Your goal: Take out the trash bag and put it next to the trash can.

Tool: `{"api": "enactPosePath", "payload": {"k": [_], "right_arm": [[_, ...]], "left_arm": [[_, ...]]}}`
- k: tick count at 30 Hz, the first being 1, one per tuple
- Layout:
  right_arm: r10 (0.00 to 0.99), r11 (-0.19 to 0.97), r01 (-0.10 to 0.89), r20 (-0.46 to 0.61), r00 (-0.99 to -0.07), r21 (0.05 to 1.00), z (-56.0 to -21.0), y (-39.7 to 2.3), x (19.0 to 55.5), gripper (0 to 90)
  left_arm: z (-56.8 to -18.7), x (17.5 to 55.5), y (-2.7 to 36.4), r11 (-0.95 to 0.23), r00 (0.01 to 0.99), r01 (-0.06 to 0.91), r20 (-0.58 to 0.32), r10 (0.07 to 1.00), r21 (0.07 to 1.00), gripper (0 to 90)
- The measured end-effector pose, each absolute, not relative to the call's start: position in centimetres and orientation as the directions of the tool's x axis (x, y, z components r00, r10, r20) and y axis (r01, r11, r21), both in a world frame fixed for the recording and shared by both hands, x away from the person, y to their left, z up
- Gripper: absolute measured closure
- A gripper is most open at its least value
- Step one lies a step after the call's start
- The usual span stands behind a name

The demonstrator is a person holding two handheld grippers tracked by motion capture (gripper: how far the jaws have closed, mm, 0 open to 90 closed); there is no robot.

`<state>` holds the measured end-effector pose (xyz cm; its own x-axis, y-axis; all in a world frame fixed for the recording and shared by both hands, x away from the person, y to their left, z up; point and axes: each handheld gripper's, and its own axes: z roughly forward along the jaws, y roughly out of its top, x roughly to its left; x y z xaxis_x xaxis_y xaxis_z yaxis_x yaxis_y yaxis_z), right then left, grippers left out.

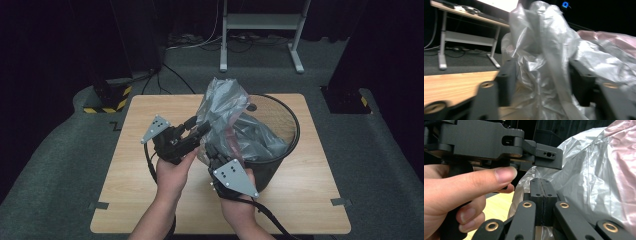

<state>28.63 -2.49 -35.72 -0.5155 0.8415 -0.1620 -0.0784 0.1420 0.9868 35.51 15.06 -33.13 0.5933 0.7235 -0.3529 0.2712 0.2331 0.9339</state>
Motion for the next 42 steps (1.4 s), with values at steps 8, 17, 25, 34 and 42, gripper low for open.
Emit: {"api": "enactPosePath", "payload": {"k": [8, 17, 25, 34, 42], "right_arm": [[0.827, 0.147, -0.087, -0.171, -0.536, 0.985, -35.1, -2.9, 28.5, 85.8], [0.824, 0.097, -0.126, -0.150, -0.546, 0.987, -32.5, -5.5, 27.3, 72.4], [0.862, 0.079, -0.148, -0.142, -0.486, 0.986, -30.5, -9.6, 27.0, 69.1], [0.905, 0.132, -0.121, -0.170, -0.390, 0.984, -30.7, -14.4, 27.3, 65.5], [0.938, 0.139, -0.079, -0.157, -0.309, 0.987, -31.9, -18.5, 27.6, 62.1]], "left_arm": [[-32.7, 35.3, 14.3, 0.175, 0.617, 0.237, -0.287, 0.733, 0.956, 82.4], [-32.2, 35.1, 13.6, 0.173, 0.599, 0.193, -0.255, 0.759, 0.966, 88.5], [-31.7, 35.1, 13.1, 0.185, 0.594, 0.154, -0.241, 0.767, 0.971, 89.2], [-30.5, 35.1, 12.1, 0.169, 0.599, 0.107, -0.199, 0.776, 0.980, 89.5], [-29.1, 35.1, 11.3, 0.159, 0.610, 0.058, -0.161, 0.776, 0.986, 89.5]]}}
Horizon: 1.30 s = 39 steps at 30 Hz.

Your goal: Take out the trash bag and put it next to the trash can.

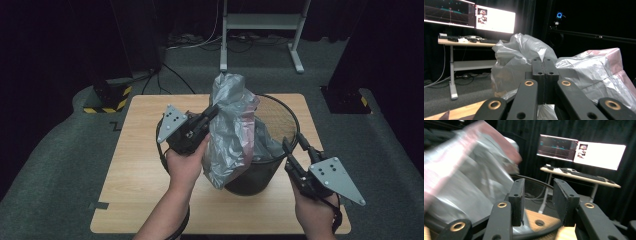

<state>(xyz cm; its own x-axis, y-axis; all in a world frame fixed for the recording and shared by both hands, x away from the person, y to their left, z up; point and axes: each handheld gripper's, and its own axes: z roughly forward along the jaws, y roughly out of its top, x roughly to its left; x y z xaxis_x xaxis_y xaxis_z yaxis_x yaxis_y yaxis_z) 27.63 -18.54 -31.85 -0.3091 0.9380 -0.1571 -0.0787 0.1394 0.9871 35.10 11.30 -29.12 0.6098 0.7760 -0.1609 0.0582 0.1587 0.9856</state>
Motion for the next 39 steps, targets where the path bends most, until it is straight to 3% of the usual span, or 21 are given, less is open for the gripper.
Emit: {"api": "enactPosePath", "payload": {"k": [11, 17, 27, 39], "right_arm": [[0.968, 0.127, -0.036, -0.131, -0.212, 0.991, -34.5, -22.2, 27.6, 53.4], [0.972, 0.157, 0.036, -0.148, -0.184, 0.987, -36.9, -23.3, 28.5, 46.9], [0.980, 0.143, 0.125, -0.122, -0.158, 0.982, -40.2, -24.3, 30.4, 27.9], [0.988, 0.118, 0.214, -0.094, -0.120, 0.970, -42.7, -25.2, 31.5, 20.0]], "left_arm": [[-27.5, 34.7, 10.7, 0.161, 0.620, 0.004, -0.129, 0.774, 0.987, 89.6], [-26.7, 33.9, 10.5, 0.166, 0.621, -0.043, -0.104, 0.777, 0.985, 89.6], [-25.3, 33.1, 10.9, 0.185, 0.619, -0.139, -0.061, 0.783, 0.973, 89.6], [-22.5, 32.3, 11.6, 0.208, 0.609, -0.234, -0.024, 0.793, 0.950, 89.7]]}}
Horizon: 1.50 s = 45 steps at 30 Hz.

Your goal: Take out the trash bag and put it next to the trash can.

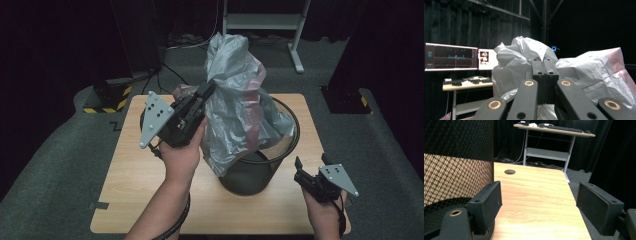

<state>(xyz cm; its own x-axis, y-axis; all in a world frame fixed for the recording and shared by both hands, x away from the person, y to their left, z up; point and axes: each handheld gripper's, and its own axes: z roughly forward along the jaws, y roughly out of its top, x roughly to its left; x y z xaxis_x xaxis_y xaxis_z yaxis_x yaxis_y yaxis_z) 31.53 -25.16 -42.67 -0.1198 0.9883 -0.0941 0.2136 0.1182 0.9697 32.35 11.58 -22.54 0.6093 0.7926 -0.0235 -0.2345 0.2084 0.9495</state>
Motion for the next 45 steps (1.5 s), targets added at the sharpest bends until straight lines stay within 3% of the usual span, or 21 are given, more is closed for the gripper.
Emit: {"api": "enactPosePath", "payload": {"k": [12, 45], "right_arm": [[0.987, 0.136, 0.223, -0.112, -0.117, 0.965, -43.2, -25.1, 31.6, 19.4], [0.988, 0.140, 0.287, -0.116, -0.100, 0.948, -44.8, -24.9, 33.0, 18.2]], "left_arm": [[-21.3, 31.4, 12.6, 0.240, 0.588, -0.304, -0.016, 0.809, 0.922, 89.7], [-20.2, 29.5, 20.1, 0.255, 0.469, -0.364, -0.060, 0.881, 0.896, 89.7]]}}
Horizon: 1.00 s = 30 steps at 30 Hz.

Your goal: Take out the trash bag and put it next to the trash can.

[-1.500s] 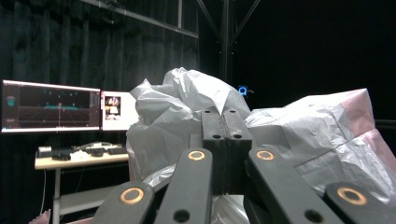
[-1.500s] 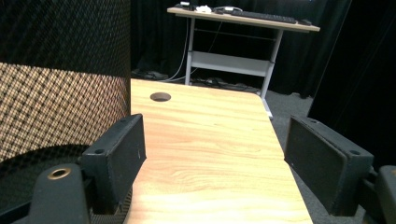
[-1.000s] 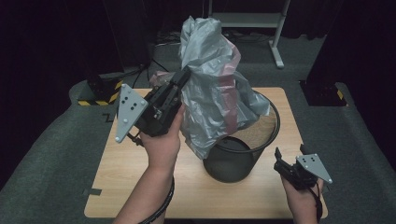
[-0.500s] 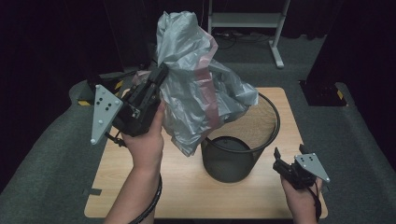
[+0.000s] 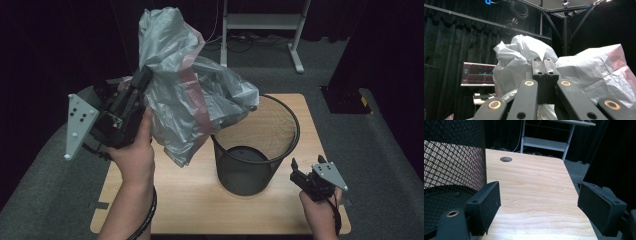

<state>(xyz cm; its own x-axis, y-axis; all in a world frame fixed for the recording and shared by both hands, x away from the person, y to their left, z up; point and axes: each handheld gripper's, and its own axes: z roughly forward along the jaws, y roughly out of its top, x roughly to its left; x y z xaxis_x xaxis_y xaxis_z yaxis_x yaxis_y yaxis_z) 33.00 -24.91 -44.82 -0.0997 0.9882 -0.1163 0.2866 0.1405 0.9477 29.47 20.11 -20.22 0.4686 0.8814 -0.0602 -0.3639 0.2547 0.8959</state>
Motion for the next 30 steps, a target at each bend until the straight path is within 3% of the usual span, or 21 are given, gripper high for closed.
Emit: {"api": "enactPosePath", "payload": {"k": [10, 30], "right_arm": [[0.987, 0.150, 0.304, -0.127, -0.095, 0.941, -45.3, -25.0, 33.3, 18.0], [0.985, 0.161, 0.313, -0.133, -0.109, 0.936, -45.6, -24.8, 33.5, 17.9]], "left_arm": [[-19.9, 29.1, 21.9, 0.234, 0.432, -0.363, -0.060, 0.900, 0.902, 89.7], [-24.0, 30.0, 25.5, 0.209, 0.330, -0.283, -0.110, 0.937, 0.936, 89.7]]}}
